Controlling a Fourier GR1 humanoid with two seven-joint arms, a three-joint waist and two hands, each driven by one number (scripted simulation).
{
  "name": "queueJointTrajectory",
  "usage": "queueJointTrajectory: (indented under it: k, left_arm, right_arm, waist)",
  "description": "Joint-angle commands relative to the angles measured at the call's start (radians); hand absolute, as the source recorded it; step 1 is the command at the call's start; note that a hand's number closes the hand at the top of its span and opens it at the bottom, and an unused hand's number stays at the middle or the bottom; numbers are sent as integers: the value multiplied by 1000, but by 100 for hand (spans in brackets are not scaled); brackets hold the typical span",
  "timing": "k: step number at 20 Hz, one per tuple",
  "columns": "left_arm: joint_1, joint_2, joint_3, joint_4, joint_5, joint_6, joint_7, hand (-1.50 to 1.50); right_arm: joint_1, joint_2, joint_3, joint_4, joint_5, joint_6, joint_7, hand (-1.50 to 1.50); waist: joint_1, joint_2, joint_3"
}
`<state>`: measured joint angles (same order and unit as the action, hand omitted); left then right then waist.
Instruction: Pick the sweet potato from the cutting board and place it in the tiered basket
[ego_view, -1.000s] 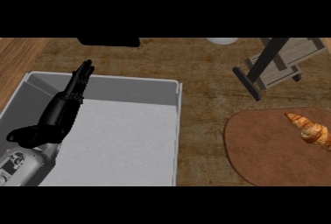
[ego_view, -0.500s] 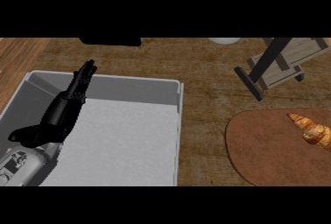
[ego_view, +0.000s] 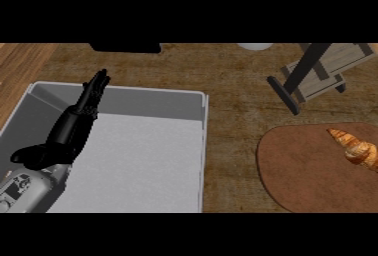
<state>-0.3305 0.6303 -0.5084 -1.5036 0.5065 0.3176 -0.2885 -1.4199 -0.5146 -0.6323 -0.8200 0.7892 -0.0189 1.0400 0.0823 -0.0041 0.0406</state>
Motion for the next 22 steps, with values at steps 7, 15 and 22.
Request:
queueJointTrajectory:
  k: [7,15,22]
  left_arm:
    - [91,-72,-78,65,43,-15,60,0]
    - [134,-70,-67,87,44,2,48,0]
    - [209,-50,-45,40,72,8,45,0]
  right_arm:
    - [-26,-75,33,37,171,-248,0,-150]
    - [-33,-216,50,-47,333,-369,24,-150]
    - [11,-287,-14,-185,285,-304,-16,-150]
  waist:
    - [-42,35,-44]
    - [-101,16,-43]
    - [-135,-11,-41]
